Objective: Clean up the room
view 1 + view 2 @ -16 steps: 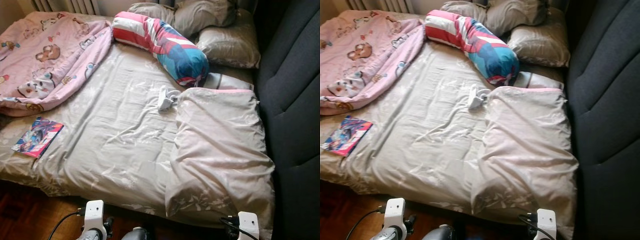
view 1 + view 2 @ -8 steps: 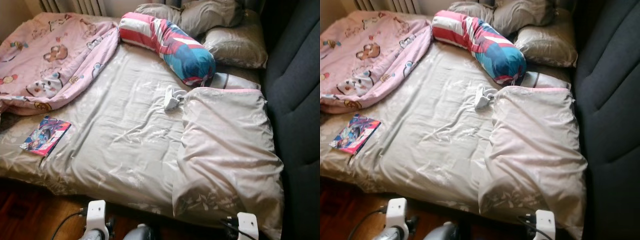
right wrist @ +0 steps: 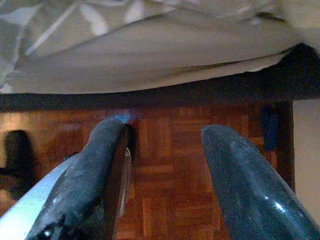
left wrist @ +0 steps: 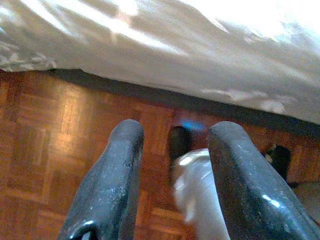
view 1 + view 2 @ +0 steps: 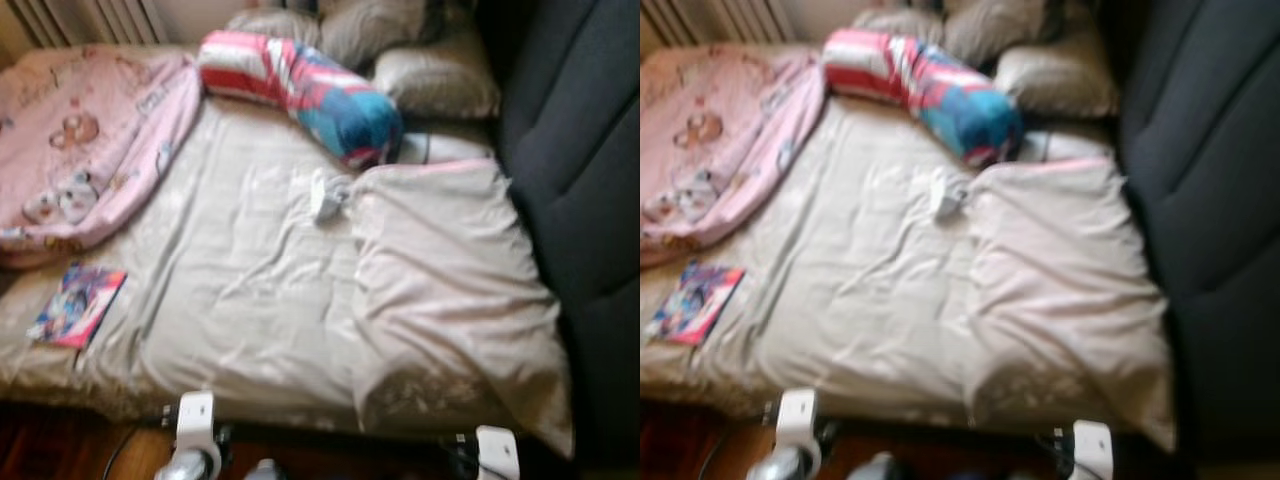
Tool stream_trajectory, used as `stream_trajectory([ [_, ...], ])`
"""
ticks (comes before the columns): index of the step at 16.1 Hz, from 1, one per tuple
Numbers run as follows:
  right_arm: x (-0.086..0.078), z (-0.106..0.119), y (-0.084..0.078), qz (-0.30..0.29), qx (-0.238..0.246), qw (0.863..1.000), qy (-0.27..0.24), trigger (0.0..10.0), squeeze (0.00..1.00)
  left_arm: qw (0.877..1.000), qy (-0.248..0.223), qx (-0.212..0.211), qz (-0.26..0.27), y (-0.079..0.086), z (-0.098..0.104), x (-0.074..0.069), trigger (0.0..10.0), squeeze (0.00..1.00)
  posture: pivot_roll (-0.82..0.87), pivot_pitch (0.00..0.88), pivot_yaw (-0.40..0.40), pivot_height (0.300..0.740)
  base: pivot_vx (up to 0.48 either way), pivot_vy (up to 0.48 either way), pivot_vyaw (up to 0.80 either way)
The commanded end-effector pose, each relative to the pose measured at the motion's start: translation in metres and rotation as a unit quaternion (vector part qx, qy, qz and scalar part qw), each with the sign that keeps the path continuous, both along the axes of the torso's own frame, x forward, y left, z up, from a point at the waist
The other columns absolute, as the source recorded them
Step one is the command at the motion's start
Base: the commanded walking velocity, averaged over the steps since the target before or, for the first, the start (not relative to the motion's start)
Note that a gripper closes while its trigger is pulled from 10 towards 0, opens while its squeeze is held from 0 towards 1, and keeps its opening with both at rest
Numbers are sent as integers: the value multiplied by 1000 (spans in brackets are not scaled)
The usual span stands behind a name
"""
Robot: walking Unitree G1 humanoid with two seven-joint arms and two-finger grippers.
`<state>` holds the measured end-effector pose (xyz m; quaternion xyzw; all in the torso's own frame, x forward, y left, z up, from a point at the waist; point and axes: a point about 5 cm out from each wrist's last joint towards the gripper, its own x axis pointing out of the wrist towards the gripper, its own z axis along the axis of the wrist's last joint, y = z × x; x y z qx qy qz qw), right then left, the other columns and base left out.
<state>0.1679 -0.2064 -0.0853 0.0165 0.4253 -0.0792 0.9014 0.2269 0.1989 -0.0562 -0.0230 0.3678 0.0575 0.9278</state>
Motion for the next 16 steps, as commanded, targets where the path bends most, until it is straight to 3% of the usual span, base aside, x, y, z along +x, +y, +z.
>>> stream_trajectory([
  [1, -3, -3, 7, 0, 10, 1000, 6, 10000, 0, 999, 29, 6, 12, 9, -10, -18, 10000, 0, 25, 221, 32, 740, 0, 412, 0],
  [7, -4, -3, 6, 0, 9, 1000, 5, 10000, 0, 999, 29, 7, 14, 11, -9, -17, 10000, 0, 27, 224, 38, 740, 0, 412, 0],
  [11, -4, -3, 6, 5, 10, 1000, 4, 10000, 0, 999, 28, 8, 15, 11, -8, -16, 10000, 0, 27, 229, 41, 740, 0, 412, 784],
  [16, -5, -3, 5, -8, 10, 1000, 1, 10000, 0, 999, 29, 7, 15, 11, -9, -17, 10000, 0, 24, 238, 42, 740, 0, 412, 0],
])
